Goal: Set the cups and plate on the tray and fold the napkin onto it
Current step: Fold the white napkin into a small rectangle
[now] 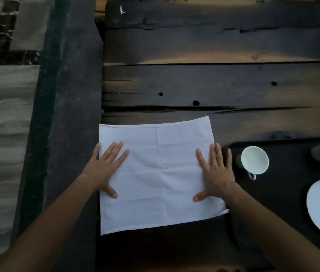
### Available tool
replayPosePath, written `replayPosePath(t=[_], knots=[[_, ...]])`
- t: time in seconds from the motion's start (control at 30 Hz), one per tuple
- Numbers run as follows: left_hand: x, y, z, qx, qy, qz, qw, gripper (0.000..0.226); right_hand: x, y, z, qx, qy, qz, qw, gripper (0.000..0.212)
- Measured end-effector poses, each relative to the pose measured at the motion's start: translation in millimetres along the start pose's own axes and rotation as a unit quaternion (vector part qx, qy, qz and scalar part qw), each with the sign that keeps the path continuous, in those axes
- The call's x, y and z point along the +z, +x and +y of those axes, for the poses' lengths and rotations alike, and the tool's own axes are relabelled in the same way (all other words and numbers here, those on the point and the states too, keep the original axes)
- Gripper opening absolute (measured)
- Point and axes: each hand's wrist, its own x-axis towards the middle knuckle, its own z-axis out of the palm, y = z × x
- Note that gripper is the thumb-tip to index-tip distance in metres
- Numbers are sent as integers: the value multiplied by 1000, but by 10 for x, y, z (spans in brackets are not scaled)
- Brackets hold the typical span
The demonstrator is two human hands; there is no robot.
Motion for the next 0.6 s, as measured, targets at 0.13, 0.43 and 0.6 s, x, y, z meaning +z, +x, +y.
replayPosePath(t=[0.13, 0.43, 0.6], knots=[[20, -62, 30, -15, -13, 12, 1000, 153, 9, -26, 57, -6, -4, -4, 1000, 169], [329, -264, 490, -32, -118, 77, 989, 139, 223, -85, -205, -139, 88, 134, 977, 115], [367, -108, 588, -71, -149, 111, 980, 112, 336, 64, -298, -78, 113, 134, 981, 90]])
